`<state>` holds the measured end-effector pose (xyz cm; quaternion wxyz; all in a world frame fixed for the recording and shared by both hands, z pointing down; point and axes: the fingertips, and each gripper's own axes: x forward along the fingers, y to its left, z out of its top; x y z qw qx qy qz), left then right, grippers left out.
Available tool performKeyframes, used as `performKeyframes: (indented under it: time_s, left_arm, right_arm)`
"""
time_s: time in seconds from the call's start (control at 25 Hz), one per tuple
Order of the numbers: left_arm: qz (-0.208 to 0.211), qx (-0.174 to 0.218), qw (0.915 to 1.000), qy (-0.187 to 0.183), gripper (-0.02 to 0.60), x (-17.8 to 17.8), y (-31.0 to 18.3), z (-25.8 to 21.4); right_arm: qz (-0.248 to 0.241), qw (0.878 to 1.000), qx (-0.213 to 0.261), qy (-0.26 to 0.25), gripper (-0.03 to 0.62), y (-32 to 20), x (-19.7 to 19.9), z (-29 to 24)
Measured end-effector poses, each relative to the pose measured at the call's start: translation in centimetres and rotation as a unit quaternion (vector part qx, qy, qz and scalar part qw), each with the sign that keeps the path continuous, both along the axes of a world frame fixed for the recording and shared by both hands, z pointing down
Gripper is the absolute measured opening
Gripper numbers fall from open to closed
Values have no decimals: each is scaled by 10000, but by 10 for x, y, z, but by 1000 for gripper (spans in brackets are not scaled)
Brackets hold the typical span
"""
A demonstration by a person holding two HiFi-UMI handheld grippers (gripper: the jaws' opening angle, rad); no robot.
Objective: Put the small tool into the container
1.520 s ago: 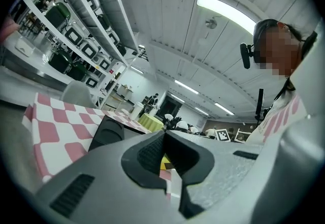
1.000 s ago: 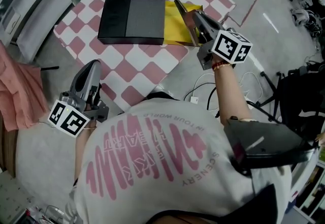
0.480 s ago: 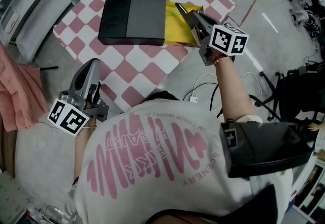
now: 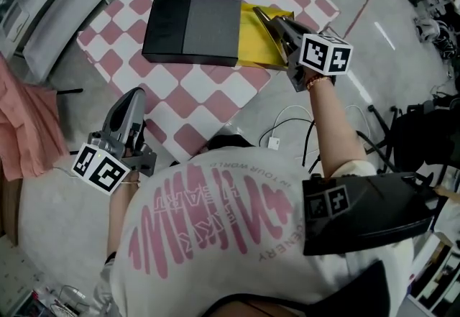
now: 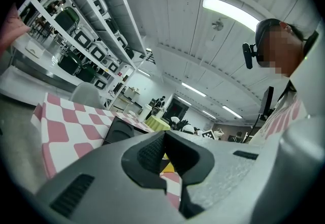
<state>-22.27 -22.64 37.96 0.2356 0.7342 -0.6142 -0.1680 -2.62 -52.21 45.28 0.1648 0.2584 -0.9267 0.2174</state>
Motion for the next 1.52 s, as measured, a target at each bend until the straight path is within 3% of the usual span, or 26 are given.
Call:
performKeyframes:
  time_s: [0.36, 0.84, 1.36, 1.52]
  left_arm:
    - [13, 28, 10000, -62, 8, 3, 4, 1]
    - [-367, -42, 9993, -80, 8, -4, 34, -7]
    - [-464, -69, 9989, -90, 8, -9, 34, -7]
    - [-560, 75, 9980, -295, 8, -10, 33, -14]
  right_arm:
    - [-333, 9978, -81, 574, 11, 7, -10, 25]
    - [-502, 9934, -193, 1011, 11, 6, -25, 47]
    - [-543, 9921, -319, 1082, 11, 4, -28, 57]
    - [-448, 9929, -410, 1023, 11, 1, -26, 60]
